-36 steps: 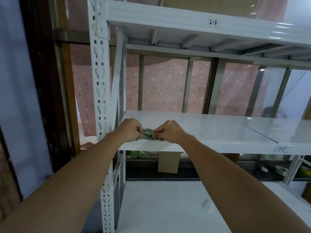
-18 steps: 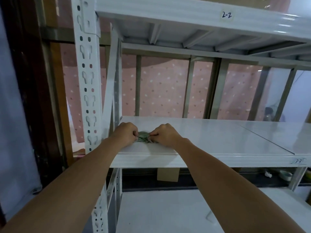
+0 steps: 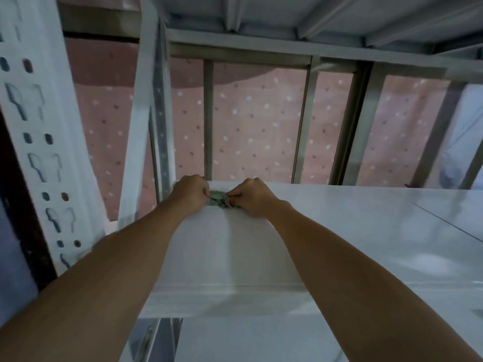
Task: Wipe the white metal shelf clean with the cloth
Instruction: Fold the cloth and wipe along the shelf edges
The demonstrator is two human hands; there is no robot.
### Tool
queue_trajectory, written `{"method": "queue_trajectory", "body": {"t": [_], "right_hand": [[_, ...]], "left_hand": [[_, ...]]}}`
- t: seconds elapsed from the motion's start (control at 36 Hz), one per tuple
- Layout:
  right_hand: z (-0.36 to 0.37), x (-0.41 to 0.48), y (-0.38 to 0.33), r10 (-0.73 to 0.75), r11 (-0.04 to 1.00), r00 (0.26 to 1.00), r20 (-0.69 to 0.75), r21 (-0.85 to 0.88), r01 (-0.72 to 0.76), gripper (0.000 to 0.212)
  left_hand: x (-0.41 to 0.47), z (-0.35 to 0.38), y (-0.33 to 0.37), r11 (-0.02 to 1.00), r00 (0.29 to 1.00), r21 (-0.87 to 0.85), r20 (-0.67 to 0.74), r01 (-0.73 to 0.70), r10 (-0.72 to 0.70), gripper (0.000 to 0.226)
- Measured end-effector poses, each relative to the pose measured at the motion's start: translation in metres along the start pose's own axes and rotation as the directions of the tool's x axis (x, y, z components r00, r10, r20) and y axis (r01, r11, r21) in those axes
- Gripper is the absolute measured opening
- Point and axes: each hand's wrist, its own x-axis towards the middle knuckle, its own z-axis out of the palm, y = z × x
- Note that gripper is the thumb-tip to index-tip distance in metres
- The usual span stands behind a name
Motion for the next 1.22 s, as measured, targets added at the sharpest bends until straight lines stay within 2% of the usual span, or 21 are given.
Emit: {"method": "queue_trajectory", "body": {"t": [0.22,0.33,0.44,0.61,0.75,0.94,1.22], "right_hand": [[0.007,0.048,0.027,0.003,1.0,1.0,0.006,-0.006,-0.003,0.021],[0.014,0.07,0.031,0.023,0.998,1.0,-0.004,0.056,-0.022,0.019],[0.026,0.091,0.023,0.013,0.999,1.0,-0.02,0.052,-0.012,0.02],[0.039,0.121,0.002,-0.004,1.0,1.0,0.003,0.016,0.004,0.025],[0.046,0.133,-0.005,-0.017,0.997,1.0,-0.011,0.07,0.017,0.022],[0.05,0.141,-0.017,-0.011,0.995,1.0,0.008,0.097,0.01,0.021],[0.052,0.133,-0.034,-0.005,0.994,0.999,0.051,0.105,-0.001,0.025]], "left_hand": [[0.057,0.019,-0.001,0.994,0.997,0.086,0.004,0.071,-0.072,0.016],[0.074,0.019,0.001,0.973,0.998,0.22,0.001,0.067,-0.069,0.023],[0.086,0.016,0.001,0.92,0.994,0.38,0.019,0.092,-0.107,0.022],[0.099,0.007,-0.015,0.852,0.993,0.514,0.01,0.098,-0.12,0.029],[0.099,0.002,-0.024,0.834,0.989,0.536,-0.019,0.135,-0.148,0.023],[0.093,0.0,-0.02,0.795,0.981,0.58,-0.037,0.178,-0.192,0.032],[0.069,-0.012,-0.021,0.787,0.981,0.592,-0.027,0.172,-0.194,0.016]]}}
